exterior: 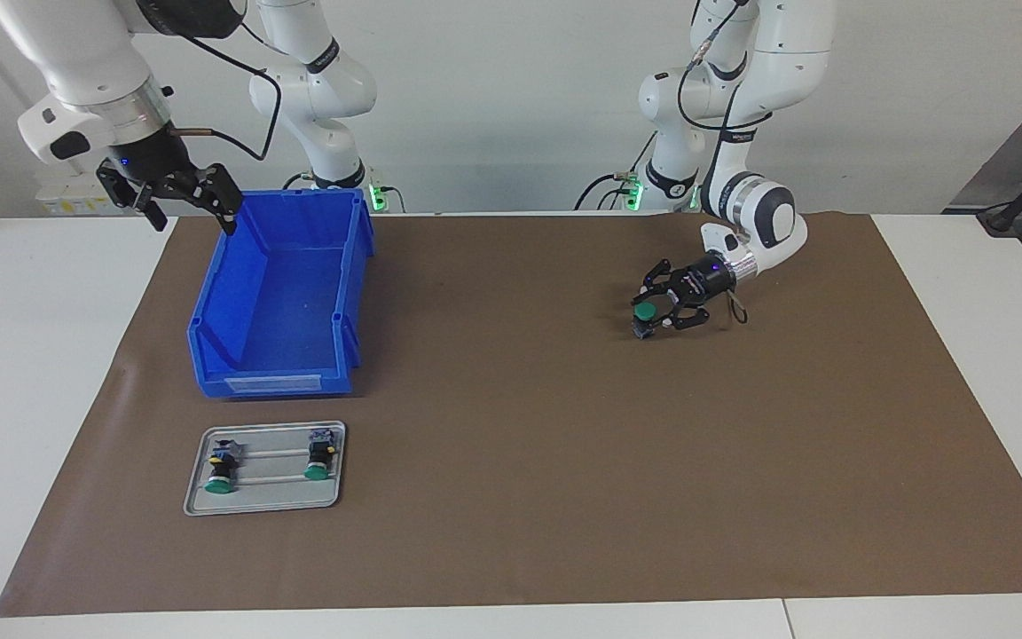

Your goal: Place and press button with both arms

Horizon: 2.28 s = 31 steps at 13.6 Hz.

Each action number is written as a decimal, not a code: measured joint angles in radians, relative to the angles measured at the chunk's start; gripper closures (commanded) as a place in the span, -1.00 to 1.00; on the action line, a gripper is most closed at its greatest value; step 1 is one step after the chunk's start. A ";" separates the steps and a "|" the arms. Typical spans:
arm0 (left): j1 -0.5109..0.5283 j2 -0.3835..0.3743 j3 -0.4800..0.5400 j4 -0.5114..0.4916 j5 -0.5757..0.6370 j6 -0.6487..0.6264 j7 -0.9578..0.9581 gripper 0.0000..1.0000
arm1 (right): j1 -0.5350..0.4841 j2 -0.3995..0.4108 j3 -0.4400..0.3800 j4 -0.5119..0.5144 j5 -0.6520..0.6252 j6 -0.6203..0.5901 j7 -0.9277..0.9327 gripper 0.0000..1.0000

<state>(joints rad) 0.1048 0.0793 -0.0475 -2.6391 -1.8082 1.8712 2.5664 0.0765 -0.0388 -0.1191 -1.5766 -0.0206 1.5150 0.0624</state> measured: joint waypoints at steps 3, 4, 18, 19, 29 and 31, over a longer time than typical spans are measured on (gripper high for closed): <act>0.010 0.000 0.000 0.001 0.006 0.000 -0.002 -0.80 | 0.000 0.000 0.000 0.000 0.000 0.000 0.000 -1.00; 0.014 0.000 0.000 0.005 0.022 0.000 -0.012 -0.77 | 0.000 0.000 0.000 0.000 0.000 0.000 0.000 -1.00; 0.074 -0.191 0.005 0.178 0.582 0.041 -0.809 0.89 | 0.000 0.000 0.000 0.000 0.000 0.000 0.000 -1.00; 0.074 -0.202 0.002 0.195 0.646 0.045 -0.882 1.00 | 0.000 0.000 0.000 0.000 0.000 0.000 0.000 -1.00; -0.013 -0.218 -0.031 0.332 1.082 0.106 -1.365 1.00 | 0.000 0.000 0.000 0.000 0.000 0.000 0.000 -1.00; -0.068 -0.215 -0.034 0.343 1.127 0.165 -1.454 1.00 | 0.000 0.000 0.000 0.000 0.000 0.000 0.000 -1.00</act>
<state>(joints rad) 0.0372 -0.1357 -0.0818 -2.2963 -0.6809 2.0358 1.1122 0.0765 -0.0388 -0.1191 -1.5765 -0.0206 1.5150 0.0625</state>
